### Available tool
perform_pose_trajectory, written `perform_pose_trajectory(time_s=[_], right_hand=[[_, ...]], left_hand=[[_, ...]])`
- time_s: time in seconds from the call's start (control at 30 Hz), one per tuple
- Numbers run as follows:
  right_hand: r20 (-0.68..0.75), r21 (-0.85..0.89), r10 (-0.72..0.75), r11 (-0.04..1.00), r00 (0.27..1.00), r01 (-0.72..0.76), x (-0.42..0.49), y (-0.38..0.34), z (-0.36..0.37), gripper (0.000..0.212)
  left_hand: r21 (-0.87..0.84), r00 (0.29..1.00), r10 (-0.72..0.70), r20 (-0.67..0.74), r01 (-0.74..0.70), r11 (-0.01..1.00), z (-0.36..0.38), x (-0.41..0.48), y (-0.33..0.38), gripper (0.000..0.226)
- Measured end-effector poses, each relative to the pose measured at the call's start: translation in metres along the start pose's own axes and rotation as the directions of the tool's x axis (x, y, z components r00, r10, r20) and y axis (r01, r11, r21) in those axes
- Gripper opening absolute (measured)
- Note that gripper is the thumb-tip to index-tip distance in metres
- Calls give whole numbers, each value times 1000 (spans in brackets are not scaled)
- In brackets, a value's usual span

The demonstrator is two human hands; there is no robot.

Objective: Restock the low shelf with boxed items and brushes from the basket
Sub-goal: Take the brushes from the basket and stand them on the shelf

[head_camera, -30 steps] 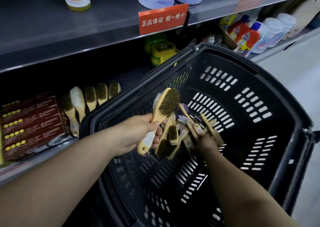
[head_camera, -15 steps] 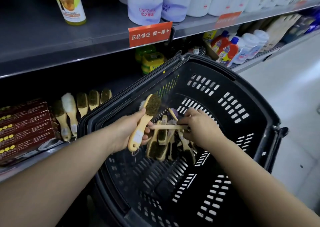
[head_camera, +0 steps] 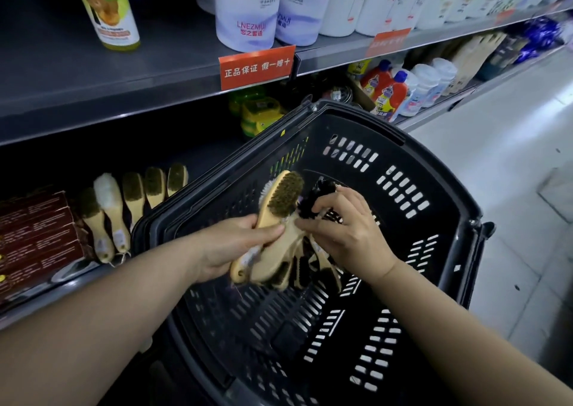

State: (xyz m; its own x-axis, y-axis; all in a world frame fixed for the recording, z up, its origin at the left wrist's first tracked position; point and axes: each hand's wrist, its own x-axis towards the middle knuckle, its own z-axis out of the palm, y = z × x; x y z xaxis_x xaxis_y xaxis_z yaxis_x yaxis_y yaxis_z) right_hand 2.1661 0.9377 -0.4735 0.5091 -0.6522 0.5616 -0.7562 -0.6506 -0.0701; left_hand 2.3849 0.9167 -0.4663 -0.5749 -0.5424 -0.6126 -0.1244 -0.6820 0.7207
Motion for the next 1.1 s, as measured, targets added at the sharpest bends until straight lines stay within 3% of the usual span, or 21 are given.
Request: perform_pose_trajectory(time_s=[0.07,0.13,0.23,0.27,0.3,0.33,0.4,0.43,0.5,0.63,0.7,0.83,1.0,1.1], right_hand=[[-51,-2,0,1000,999,0,8,0,17,14],[-59,47,30,999,998,-27,11,1,32,21],[34,179,313,932,949,-314,1,9,56,48],[76,196,485,849,871,-490,-5,14,65,55],[125,188,661,716,740,-672,-12,21,73,58],[193,152,804,541,562,-827,-21,30,84,58],[410,-31,893,218,187,-975,-42,44,104,57],[530,-148,847,145,45,-978,-54,46,116,58],[674,-280,728,98,-123,-955,-73,40,141,61],[657,-281,686,-162,-312,-946,-96,16,183,83],[625,-288,686,-241,-373,-927,-102,9,198,98],[596,-204,707,-326,-381,-923,-107,6,207,109],[746,-280,560,-226,-360,-933,-99,13,183,61],[815,-226,435,-370,-383,-901,-88,18,154,45]], left_hand=[[-37,999,28,30,-27,999,-2,-1,1,42],[-79,997,63,-44,-66,995,-4,1,1,36],[-10,985,86,-153,-88,996,-6,6,-1,27],[24,982,90,-167,-87,996,-6,7,-3,24],[47,980,93,-178,-86,995,-6,8,-5,21],[60,977,98,-191,-88,994,-6,8,-6,18],[81,968,113,-225,-97,992,-6,8,-6,11],[76,963,114,-245,-98,992,-5,9,-5,8],[15,955,90,-283,-90,996,-3,11,-4,11],[-10,952,57,-301,-63,998,-4,12,-5,13],[34,954,57,-295,-49,998,-8,11,-8,8],[54,962,-6,-272,22,998,-13,9,-11,12],[46,952,-62,-299,79,996,-12,5,-8,29],[45,951,-75,-301,93,995,-9,4,-5,30]])
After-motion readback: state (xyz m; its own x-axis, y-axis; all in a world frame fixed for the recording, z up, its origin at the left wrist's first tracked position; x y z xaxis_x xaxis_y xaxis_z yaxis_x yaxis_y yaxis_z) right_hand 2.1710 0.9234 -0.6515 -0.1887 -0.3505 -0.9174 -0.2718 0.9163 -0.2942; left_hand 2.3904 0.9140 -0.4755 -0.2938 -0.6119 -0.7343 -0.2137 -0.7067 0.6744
